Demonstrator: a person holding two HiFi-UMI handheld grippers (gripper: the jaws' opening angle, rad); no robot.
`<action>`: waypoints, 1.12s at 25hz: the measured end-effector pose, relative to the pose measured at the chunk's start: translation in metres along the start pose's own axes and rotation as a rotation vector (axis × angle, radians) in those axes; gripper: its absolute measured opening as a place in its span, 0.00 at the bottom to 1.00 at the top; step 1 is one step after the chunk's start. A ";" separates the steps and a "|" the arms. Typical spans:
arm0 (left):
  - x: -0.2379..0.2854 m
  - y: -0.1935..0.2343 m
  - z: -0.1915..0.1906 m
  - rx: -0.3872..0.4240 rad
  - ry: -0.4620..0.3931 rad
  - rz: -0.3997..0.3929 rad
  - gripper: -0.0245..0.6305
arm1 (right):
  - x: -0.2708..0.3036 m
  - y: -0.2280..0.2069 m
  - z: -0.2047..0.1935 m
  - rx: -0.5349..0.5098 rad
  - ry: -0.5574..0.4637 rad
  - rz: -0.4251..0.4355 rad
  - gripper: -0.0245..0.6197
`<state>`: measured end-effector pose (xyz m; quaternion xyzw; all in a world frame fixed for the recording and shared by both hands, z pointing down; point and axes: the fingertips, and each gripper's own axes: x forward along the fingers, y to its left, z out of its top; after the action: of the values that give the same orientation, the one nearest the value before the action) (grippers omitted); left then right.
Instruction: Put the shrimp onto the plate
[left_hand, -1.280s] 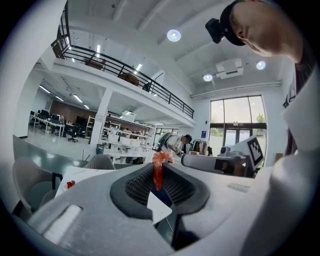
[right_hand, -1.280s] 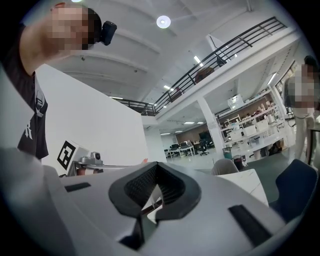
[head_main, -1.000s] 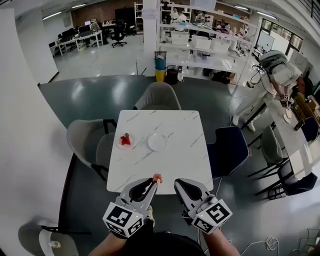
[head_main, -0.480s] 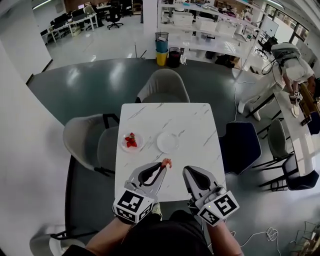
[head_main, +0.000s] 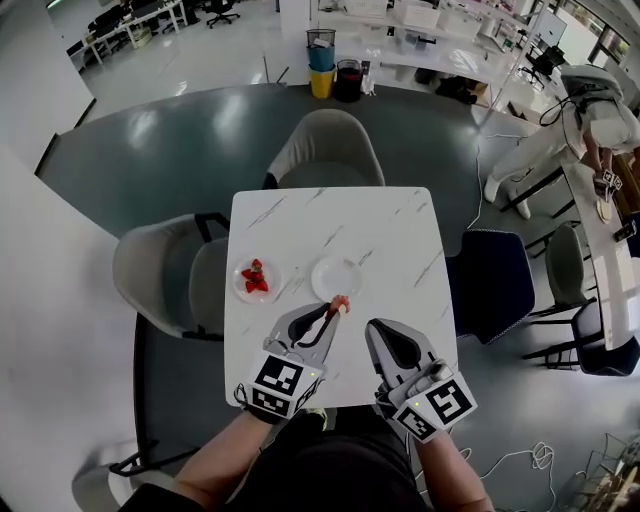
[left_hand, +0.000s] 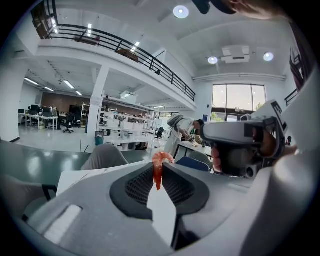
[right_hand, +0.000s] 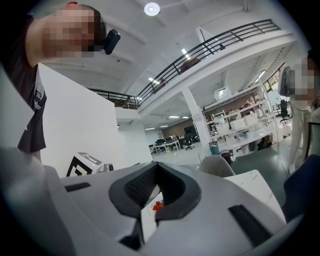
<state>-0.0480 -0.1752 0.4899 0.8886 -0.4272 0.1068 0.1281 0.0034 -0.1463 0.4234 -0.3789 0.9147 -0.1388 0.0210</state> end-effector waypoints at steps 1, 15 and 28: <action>0.010 0.004 -0.006 -0.006 0.014 0.008 0.12 | 0.004 -0.008 -0.003 0.005 0.005 0.003 0.04; 0.143 0.078 -0.128 -0.038 0.289 0.117 0.13 | 0.070 -0.115 -0.066 0.053 0.130 0.040 0.04; 0.194 0.108 -0.208 -0.027 0.561 0.169 0.13 | 0.084 -0.164 -0.091 0.112 0.171 0.034 0.04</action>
<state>-0.0309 -0.3158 0.7589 0.7840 -0.4489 0.3529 0.2435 0.0431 -0.2937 0.5603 -0.3481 0.9104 -0.2211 -0.0336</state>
